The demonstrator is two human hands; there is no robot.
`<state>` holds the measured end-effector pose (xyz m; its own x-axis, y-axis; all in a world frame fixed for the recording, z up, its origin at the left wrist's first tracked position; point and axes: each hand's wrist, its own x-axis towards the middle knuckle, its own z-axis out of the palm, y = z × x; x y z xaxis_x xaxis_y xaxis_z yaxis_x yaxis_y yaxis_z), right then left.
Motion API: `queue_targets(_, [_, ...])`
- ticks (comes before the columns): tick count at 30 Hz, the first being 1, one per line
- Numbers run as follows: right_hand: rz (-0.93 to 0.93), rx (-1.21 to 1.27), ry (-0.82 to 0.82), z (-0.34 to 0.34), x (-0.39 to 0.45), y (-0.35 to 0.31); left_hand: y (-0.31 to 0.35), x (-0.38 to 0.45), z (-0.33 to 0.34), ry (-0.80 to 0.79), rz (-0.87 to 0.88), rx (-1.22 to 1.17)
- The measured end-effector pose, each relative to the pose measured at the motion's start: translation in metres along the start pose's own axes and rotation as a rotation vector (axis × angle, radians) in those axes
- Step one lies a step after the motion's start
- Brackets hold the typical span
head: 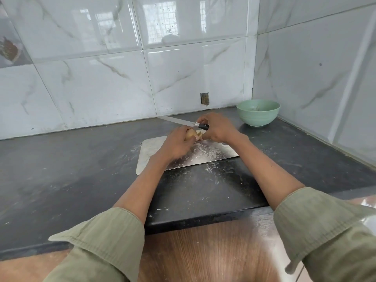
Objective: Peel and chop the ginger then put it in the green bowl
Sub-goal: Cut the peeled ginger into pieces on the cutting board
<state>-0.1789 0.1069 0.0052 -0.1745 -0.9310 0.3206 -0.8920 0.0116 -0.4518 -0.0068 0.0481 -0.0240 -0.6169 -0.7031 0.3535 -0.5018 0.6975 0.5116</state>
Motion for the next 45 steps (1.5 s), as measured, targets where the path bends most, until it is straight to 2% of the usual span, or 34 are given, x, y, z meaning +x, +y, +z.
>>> queue_targets(6, [0.009,0.038,-0.012,0.002,0.000,0.001,-0.001,0.005,0.005,0.110,-0.004,-0.021])
queue_targets(9, [0.015,0.184,-0.009,0.002,0.000,0.002,-0.002,0.007,0.007,0.136,-0.030,-0.031])
queue_targets(11, [0.007,0.233,0.008,0.003,-0.001,0.001,-0.001,0.008,0.007,0.116,-0.030,-0.023])
queue_targets(16, [-0.027,0.107,0.018,0.007,0.000,-0.001,-0.003,0.012,0.013,-0.002,-0.033,-0.003])
queue_targets(19, [0.004,0.117,0.035,0.002,0.001,0.000,-0.005,0.013,0.014,-0.050,-0.055,0.013])
queue_targets(23, [0.081,0.156,0.196,-0.007,0.001,0.007,-0.008,0.014,0.019,-0.034,0.020,0.069])
queue_targets(26, [0.223,0.285,0.257,-0.012,-0.001,0.017,-0.001,0.016,0.018,-0.042,0.054,0.129])
queue_targets(30, [0.346,0.456,0.201,-0.009,-0.003,0.026,0.008,0.024,0.019,0.025,0.036,0.106])
queue_targets(34, [0.351,0.362,0.124,-0.005,-0.003,0.025,0.020,0.034,0.024,0.121,-0.007,0.106])
queue_targets(45, [0.548,0.382,0.254,-0.003,-0.001,0.022,0.041,0.066,0.045,0.131,-0.128,0.163])
